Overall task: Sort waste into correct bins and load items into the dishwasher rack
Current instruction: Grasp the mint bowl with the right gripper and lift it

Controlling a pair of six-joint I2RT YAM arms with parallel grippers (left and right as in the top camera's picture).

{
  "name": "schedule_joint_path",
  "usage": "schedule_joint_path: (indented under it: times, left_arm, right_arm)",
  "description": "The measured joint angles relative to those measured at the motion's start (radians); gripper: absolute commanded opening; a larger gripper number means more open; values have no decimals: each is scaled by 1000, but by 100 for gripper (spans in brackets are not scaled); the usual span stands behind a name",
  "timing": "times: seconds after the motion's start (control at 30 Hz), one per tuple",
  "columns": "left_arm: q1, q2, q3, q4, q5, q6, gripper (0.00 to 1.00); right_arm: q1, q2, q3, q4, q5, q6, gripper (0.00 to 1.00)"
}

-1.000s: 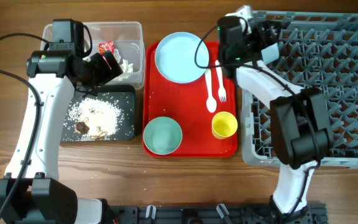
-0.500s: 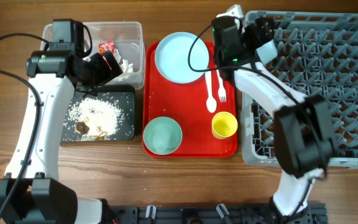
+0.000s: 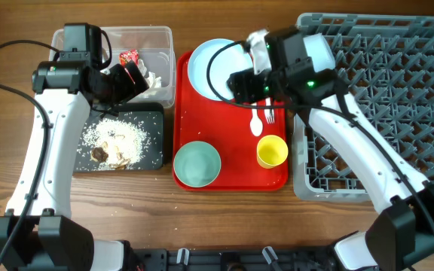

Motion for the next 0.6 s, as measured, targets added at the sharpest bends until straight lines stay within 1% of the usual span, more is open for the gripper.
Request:
schedule_joint_path:
  times: [0.13, 0.23, 0.4, 0.47, 0.5, 0.6]
  left_arm:
    - [0, 0, 0, 0, 0, 0, 100]
    - [0, 0, 0, 0, 0, 0, 100]
    - [0, 0, 0, 0, 0, 0, 100]
    - [0, 0, 0, 0, 0, 0, 100]
    - [0, 0, 0, 0, 0, 0, 100]
    - [0, 0, 0, 0, 0, 0, 100]
  right_arm:
    - [46, 11, -92, -6, -93, 112, 60]
    - [103, 30, -152, -11, -97, 164, 59]
    - [222, 53, -213, -16, -8, 298, 53]
    - [253, 68, -217, -16, 25, 335, 49]
    - [266, 79, -217, -15, 42, 354, 46]
    - [277, 122, -217, -13, 68, 393, 41]
